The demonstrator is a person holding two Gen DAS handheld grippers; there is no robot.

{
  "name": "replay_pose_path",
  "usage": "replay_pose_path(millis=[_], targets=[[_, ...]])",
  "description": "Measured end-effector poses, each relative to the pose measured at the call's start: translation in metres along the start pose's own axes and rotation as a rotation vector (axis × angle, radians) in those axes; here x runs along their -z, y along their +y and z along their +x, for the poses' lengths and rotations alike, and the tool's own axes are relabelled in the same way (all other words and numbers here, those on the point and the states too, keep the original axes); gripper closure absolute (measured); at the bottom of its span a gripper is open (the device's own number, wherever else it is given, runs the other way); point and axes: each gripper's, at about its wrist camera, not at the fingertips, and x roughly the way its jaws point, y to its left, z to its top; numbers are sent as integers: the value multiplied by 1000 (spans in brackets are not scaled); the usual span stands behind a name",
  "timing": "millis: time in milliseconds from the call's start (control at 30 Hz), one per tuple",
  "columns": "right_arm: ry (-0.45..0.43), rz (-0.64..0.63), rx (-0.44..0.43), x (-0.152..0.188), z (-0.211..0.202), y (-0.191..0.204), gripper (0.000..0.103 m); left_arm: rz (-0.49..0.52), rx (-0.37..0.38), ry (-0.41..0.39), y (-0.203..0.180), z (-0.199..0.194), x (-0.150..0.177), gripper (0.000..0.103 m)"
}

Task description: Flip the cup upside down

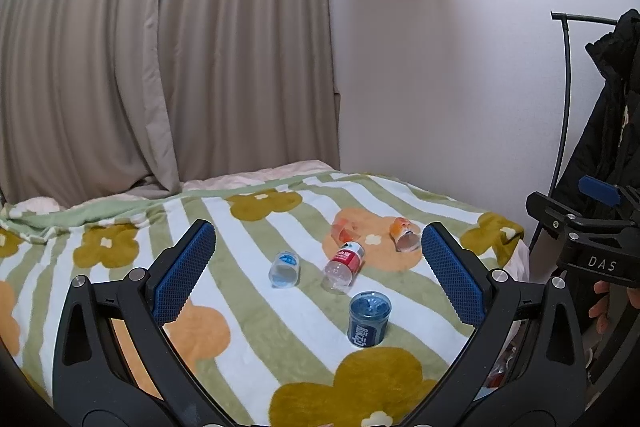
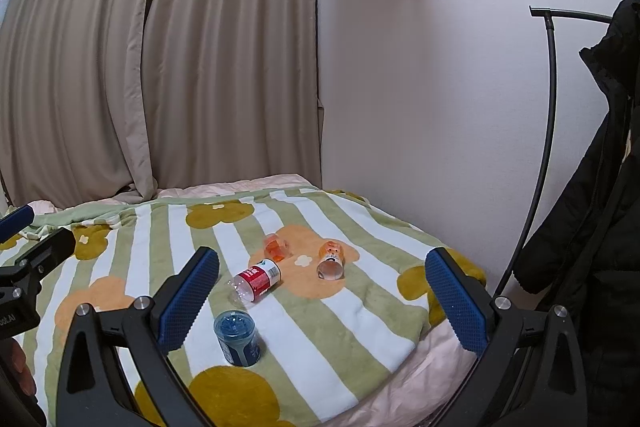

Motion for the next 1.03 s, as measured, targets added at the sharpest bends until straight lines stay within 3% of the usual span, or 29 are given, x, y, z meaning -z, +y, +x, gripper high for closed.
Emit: replay_pose_path(millis=[567,767,1033], targets=[[-3,-4,2,-1,0,0,0,-3,3,-11,-3,-1,-3,0],[-2,-3,-1,-3,1,0,0,11,-50,-34,-6,-5,-6,0],[-5,-4,-1,-6,3,-1,0,5,-35,-41,-5,-5,-4,0]])
